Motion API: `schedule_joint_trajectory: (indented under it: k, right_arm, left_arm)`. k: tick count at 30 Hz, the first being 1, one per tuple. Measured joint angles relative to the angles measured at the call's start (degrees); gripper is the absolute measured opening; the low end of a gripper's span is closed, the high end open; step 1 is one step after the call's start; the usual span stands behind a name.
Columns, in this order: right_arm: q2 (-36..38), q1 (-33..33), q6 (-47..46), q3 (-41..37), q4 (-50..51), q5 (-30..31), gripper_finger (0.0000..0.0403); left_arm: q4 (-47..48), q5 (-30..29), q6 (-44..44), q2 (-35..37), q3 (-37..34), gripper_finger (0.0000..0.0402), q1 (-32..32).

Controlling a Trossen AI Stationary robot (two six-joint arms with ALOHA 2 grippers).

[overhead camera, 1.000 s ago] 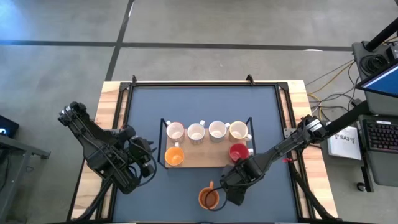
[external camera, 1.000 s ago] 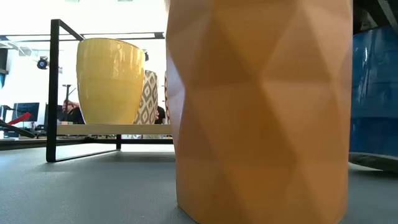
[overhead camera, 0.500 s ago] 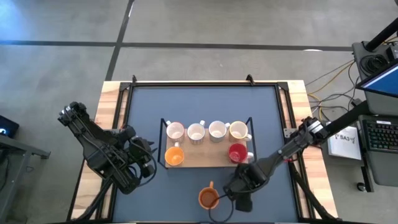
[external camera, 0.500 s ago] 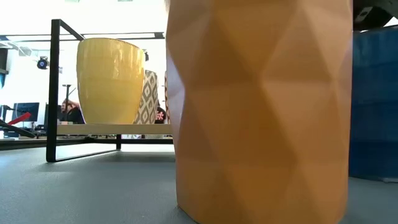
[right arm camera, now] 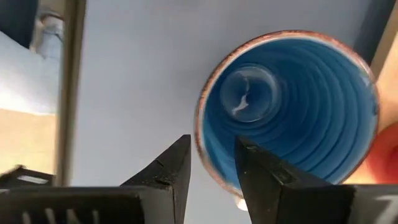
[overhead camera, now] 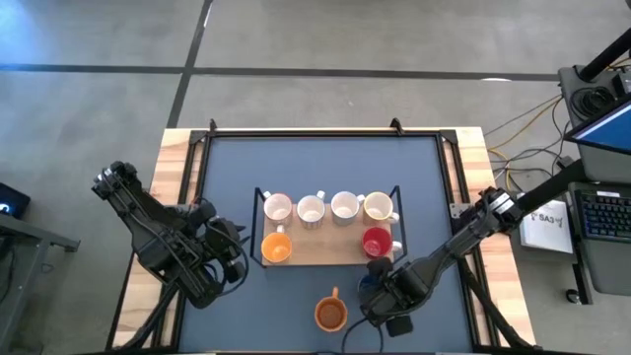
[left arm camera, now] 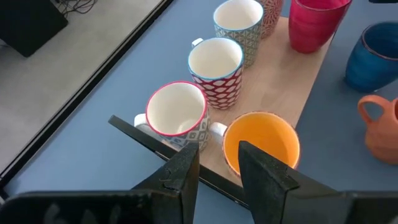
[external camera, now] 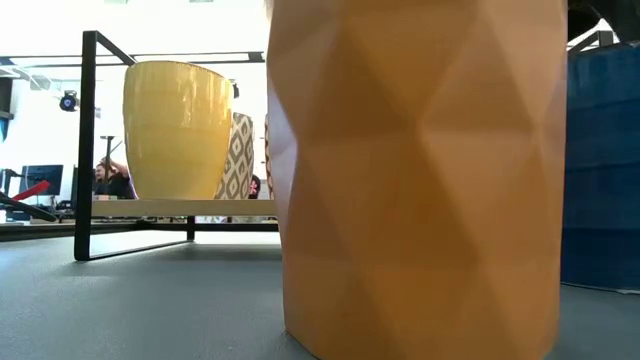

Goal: Place coffee mugs
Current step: Put the blue mug on the shelf

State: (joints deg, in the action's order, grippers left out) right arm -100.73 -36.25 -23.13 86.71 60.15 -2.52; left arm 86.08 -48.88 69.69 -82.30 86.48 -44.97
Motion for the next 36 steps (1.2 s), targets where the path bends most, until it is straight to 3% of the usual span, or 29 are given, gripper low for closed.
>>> schedule_joint_trajectory:
  k: [6,13,19,22,36]
  right_arm:
    - [0.0,0.0,1.5,-2.2,-1.8,0.8,0.0084]
    - [0.0,0.3,-2.0,-2.1,-2.2,0.9,0.0016]
    - [0.0,3.1,-12.8,2.3,-5.3,-5.5,0.0011]
    - [0.0,5.4,-17.8,4.8,-5.2,-5.2,0.0011]
    - [0.0,14.7,-20.5,12.4,-2.9,-3.0,0.0012]
  left_arm:
    - [0.0,0.0,0.0,0.0,0.0,0.0095,0.0]
    - [0.0,0.0,-0.1,0.0,0.0,0.0095,0.0]
    - [0.0,0.0,-0.2,0.0,0.0,0.0095,0.0]
    - [0.0,0.0,-0.2,0.0,0.0,0.0095,0.0]
    - [0.0,0.0,-2.9,0.0,0.0,0.0095,0.0]
